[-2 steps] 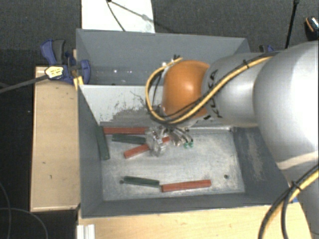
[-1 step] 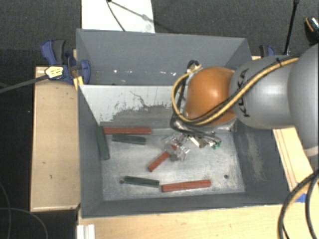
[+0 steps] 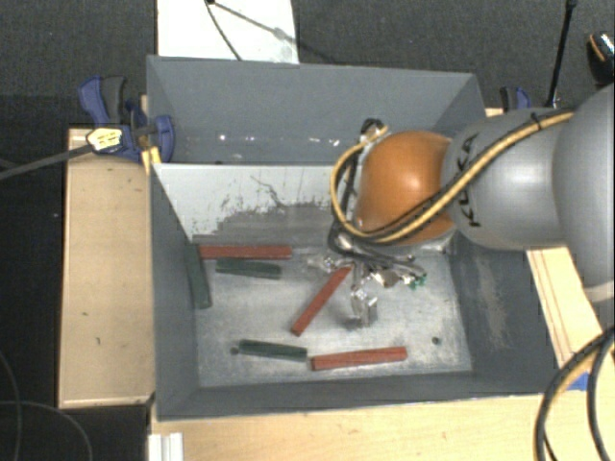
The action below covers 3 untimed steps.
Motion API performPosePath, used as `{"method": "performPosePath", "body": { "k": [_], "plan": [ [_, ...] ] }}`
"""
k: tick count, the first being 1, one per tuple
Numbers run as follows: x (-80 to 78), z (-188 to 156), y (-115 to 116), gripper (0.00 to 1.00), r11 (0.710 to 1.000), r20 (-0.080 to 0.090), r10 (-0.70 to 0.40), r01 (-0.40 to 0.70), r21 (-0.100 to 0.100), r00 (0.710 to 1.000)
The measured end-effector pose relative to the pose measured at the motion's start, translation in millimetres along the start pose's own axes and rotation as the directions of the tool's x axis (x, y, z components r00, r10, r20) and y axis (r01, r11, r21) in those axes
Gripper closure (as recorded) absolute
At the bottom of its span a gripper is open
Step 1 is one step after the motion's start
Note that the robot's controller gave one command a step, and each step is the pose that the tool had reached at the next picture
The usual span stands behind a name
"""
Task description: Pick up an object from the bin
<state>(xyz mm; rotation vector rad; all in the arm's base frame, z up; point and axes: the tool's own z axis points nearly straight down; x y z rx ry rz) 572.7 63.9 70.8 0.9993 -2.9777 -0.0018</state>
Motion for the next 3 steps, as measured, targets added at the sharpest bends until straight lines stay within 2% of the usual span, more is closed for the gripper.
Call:
{"method": "performPosePath", "body": {
  "k": [1, 2, 3],
  "plan": [
    [0.1, 0, 0, 1.00, 1.000, 0.000, 0.002, -0.002, 0.000, 1.000],
    [6.2, -115, -15, 1.00, 0.965, 0.007, -0.263, 0.263, 0.008, 0.965],
    [18.6, -165, -1, 1.00, 0.834, 0.004, -0.551, 0.551, 0.007, 0.834]
  ]
}}
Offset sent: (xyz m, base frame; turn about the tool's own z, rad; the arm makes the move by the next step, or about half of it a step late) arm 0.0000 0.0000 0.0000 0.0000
